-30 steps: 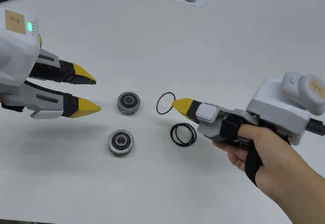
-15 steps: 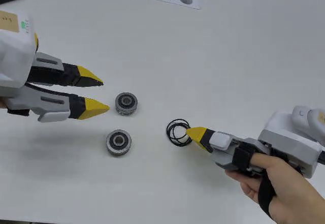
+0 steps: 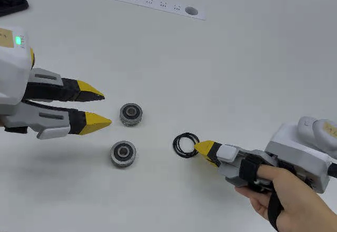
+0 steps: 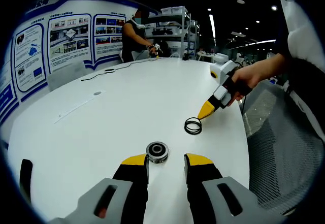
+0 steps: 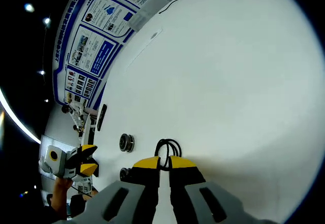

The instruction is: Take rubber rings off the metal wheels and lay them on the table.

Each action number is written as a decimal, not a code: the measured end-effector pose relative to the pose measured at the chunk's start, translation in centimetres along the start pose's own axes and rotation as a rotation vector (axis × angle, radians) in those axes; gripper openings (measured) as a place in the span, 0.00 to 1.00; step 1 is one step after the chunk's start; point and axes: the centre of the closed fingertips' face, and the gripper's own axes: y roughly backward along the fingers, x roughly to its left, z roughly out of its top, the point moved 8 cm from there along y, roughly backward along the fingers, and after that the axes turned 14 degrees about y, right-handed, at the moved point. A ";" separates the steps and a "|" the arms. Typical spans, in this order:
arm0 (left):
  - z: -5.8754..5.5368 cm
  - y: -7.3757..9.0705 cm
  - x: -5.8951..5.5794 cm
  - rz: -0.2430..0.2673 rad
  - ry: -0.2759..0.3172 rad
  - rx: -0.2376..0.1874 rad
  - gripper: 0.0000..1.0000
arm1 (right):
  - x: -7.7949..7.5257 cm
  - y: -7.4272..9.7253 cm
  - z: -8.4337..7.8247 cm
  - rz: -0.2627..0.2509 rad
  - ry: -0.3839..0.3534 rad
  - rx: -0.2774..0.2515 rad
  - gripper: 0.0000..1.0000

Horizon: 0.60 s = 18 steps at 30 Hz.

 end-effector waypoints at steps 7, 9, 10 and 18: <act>-0.6 -0.2 0.0 0.014 0.004 0.010 0.33 | 0.0 1.7 1.7 -0.071 0.219 -0.054 0.12; -0.6 -0.2 -0.2 0.014 0.006 0.000 0.35 | 0.2 2.2 2.7 -0.061 0.334 -0.119 0.13; -0.5 -0.1 -0.3 0.012 0.006 -0.013 0.37 | 0.6 2.7 3.2 -0.055 0.411 -0.152 0.14; -0.6 0.6 -0.3 0.041 0.013 -0.050 0.48 | 1.2 4.3 4.3 0.030 0.713 -0.201 0.25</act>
